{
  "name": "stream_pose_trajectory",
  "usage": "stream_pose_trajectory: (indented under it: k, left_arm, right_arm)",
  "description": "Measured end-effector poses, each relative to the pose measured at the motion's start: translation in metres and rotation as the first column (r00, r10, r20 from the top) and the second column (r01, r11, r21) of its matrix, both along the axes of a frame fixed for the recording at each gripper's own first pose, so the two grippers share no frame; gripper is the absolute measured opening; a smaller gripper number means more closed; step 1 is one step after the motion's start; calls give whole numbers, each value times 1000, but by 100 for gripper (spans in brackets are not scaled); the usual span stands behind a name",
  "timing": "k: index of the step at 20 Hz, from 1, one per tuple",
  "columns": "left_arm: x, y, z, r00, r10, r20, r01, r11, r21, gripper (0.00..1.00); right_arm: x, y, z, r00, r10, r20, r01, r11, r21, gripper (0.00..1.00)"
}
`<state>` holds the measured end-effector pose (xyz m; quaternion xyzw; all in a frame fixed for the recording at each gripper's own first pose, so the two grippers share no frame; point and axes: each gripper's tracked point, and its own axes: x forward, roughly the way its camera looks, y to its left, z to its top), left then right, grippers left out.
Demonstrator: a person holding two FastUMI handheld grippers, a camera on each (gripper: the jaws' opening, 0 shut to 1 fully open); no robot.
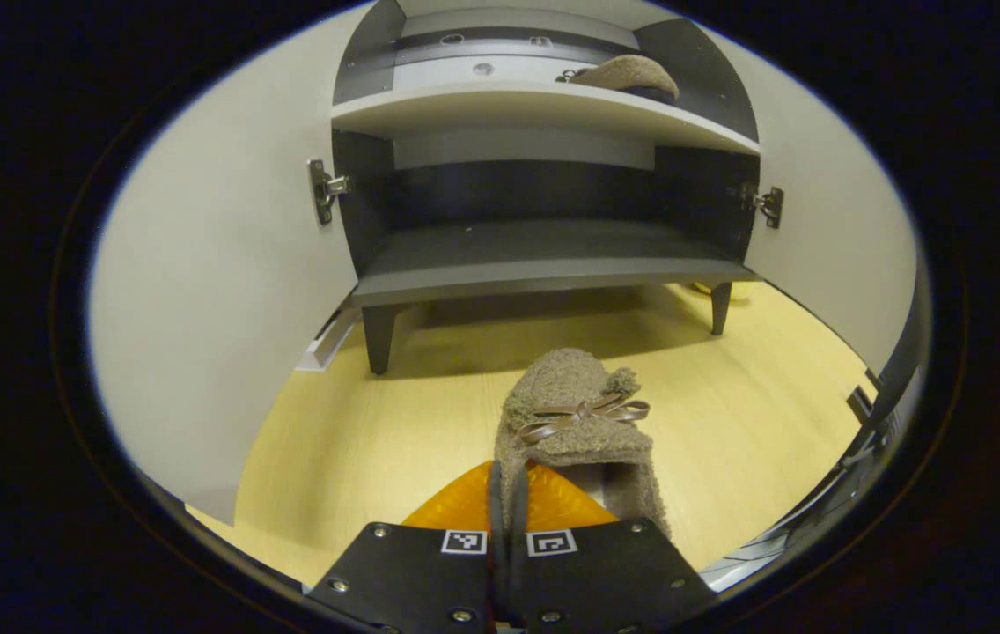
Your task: Grab one shoe with the right hand and put it into the shoe cabinet, grab the other shoe with the left hand and put it into the shoe cabinet; then close the right door with the right hand and the left door with the left hand.
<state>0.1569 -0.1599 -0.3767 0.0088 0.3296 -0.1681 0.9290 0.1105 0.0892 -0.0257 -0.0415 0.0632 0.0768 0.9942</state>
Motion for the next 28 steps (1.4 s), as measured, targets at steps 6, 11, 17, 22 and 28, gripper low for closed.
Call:
stream_pose_trajectory:
  k: [6, 11, 17, 22, 28]
  left_arm:
    - [7, 2, 65, 994, 45, 97, -41, 998, -47, 2]
    - [22, 1, 130, 978, 90, 191, -71, 992, -105, 1]
    - [48, 1, 205, 947, 128, 295, -87, 985, -146, 1]
    - [83, 3, 258, 921, 162, 355, -101, 978, -184, 1]
    - [138, -4, 298, 895, 185, 406, -98, 969, -225, 1]
  right_arm:
    - [-14, -2, 8, 999, 28, 16, -28, 999, 20, 98]
    - [-24, -9, 16, 999, 37, 29, -38, 998, 48, 98]
    - [-39, -21, 24, 998, 29, 49, -32, 998, 56, 98]
    - [-49, -41, 27, 998, -22, 54, 20, 999, 40, 98]
    - [-57, -55, 25, 995, -88, 44, 86, 996, 38, 98]
